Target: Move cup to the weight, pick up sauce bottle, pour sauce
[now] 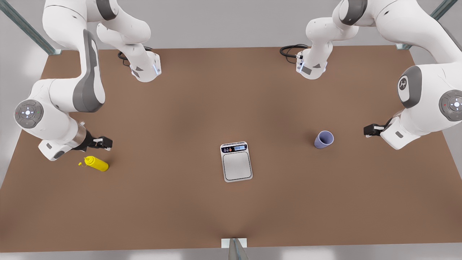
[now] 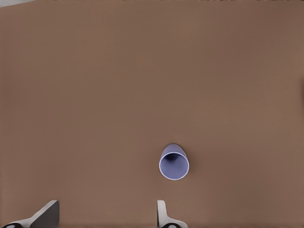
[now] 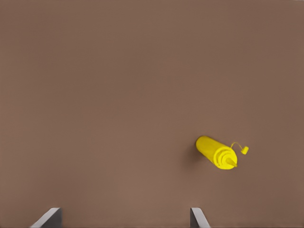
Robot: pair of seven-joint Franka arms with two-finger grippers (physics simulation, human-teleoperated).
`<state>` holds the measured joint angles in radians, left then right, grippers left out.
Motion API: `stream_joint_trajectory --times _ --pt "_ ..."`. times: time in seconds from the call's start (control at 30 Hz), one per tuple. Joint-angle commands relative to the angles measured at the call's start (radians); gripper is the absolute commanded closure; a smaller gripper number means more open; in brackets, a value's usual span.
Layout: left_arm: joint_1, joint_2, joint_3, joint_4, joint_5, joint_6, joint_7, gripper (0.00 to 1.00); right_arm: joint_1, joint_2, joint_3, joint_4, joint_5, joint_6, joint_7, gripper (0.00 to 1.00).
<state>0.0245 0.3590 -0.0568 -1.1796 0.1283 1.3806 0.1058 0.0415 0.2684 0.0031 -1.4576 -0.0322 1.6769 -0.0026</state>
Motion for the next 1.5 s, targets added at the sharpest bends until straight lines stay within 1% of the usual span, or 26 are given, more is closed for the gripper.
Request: stream_joint_trajectory --times 0.0,0.1,0.17,0.2,0.27,0.37,0.43,0.5,0.53,0.6,0.7,0.73,0.8,0.87,0.9,0.93,0.97,1.0,1.03,1.07,1.1,1.13,1.2,1.27,1.33,1.47 --pt "0.000 0.000 0.000 0.000 0.001 0.000 0.000 0.00 0.000 0.000 0.000 0.000 0.000 0.000 0.000 0.00" --pt "-0.002 -0.002 0.002 -0.023 -0.015 0.018 -0.008 0.00 -0.003 0.009 -0.002 0.006 0.003 -0.008 0.001 0.00" --pt "-0.005 -0.038 0.009 -0.187 -0.058 0.123 -0.020 0.00 -0.017 0.012 0.002 0.033 -0.009 -0.002 -0.005 0.00" --pt "-0.005 -0.103 0.009 -0.342 -0.058 0.227 -0.020 0.00 -0.019 0.017 0.006 0.026 -0.003 0.000 -0.002 0.00" --pt "-0.005 -0.176 0.009 -0.569 -0.064 0.386 -0.020 0.00 -0.049 0.020 0.002 0.014 -0.003 -0.013 -0.175 0.00" --pt "-0.003 -0.195 0.012 -0.705 -0.065 0.497 -0.020 0.00 -0.114 0.015 0.000 -0.007 -0.003 -0.009 -0.437 0.00" --pt "-0.003 -0.203 0.041 -0.807 -0.065 0.610 -0.017 0.00 -0.104 0.018 -0.090 -0.009 0.090 0.000 -0.618 0.00" --pt "-0.003 -0.204 0.043 -0.893 -0.065 0.675 -0.014 0.00 -0.161 0.022 -0.095 -0.030 0.194 0.003 -0.786 0.00" --pt "-0.003 -0.207 0.043 -0.919 -0.065 0.692 -0.014 0.00 -0.189 0.029 -0.097 -0.030 0.257 0.006 -0.829 0.00" --pt "-0.003 -0.195 0.043 -0.956 -0.072 0.741 -0.008 0.00 -0.287 0.123 -0.095 -0.027 0.452 -0.035 -1.104 0.00" --pt "-0.003 -0.175 0.043 -1.000 -0.072 0.807 -0.006 0.00 -0.302 0.124 -0.100 -0.026 0.500 -0.068 -1.264 0.00" --pt "-0.003 -0.169 0.043 -1.019 -0.072 0.844 -0.006 0.00 -0.331 0.135 -0.097 -0.023 0.524 -0.046 -1.449 0.00" --pt "-0.002 -0.134 0.043 -1.019 -0.073 0.879 -0.006 0.00 -0.381 0.175 -0.092 -0.012 0.549 -0.042 -1.548 0.00" --pt "-0.002 -0.111 0.043 -1.019 -0.085 0.896 -0.006 0.00 -0.463 0.276 -0.075 0.042 0.670 -0.060 -1.787 0.00" --pt "-0.002 -0.097 0.043 -1.019 -0.085 0.907 -0.006 0.00 -0.529 0.294 -0.020 0.048 0.702 -0.091 -1.875 0.00" --pt "-0.002 -0.089 0.043 -1.017 -0.085 0.908 -0.006 0.00 -0.566 0.347 -0.018 0.085 0.756 -0.181 -1.964 0.00" --pt "-0.002 -0.080 0.043 -1.017 -0.088 0.910 -0.006 0.00 -0.586 0.402 -0.018 0.128 0.772 -0.213 -2.068 0.00" --pt "-0.002 -0.074 0.043 -1.017 -0.104 0.919 -0.006 0.03 -0.606 0.483 -0.014 0.203 0.776 -0.273 -2.090 0.00" --pt "0.000 -0.066 0.043 -1.017 -0.107 0.923 -0.006 0.31 -0.643 0.525 0.000 0.237 0.778 -0.282 -2.139 0.00" --pt "0.000 -0.063 0.043 -1.017 -0.122 0.925 -0.006 0.47 -0.690 0.574 0.021 0.238 0.779 -0.321 -2.188 0.00" --pt "0.000 -0.049 0.043 -1.014 -0.137 0.931 -0.006 0.53 -0.741 0.624 0.070 0.259 0.784 -0.350 -2.208 0.00" --pt "0.000 -0.045 0.043 -1.014 -0.142 0.942 -0.006 0.64 -0.747 0.698 0.074 0.325 0.827 -0.408 -2.272 0.00" --pt "0.002 -0.032 0.043 -1.014 -0.151 0.942 -0.005 0.77 -0.759 0.778 0.077 0.365 0.868 -0.459 -2.323 0.00" --pt "0.002 -0.031 0.043 -1.012 -0.160 0.943 -0.005 0.79 -0.763 0.836 0.078 0.367 0.902 -0.480 -2.373 0.00" --pt "0.000 -0.031 0.043 -1.014 -0.167 0.942 -0.005 0.79 -0.752 0.900 0.069 0.439 0.899 -0.496 -2.380 0.00" --pt "0.002 -0.028 0.043 -1.012 -0.179 0.940 -0.005 0.79 -0.752 0.925 0.055 0.454 0.902 -0.396 -2.466 0.00"
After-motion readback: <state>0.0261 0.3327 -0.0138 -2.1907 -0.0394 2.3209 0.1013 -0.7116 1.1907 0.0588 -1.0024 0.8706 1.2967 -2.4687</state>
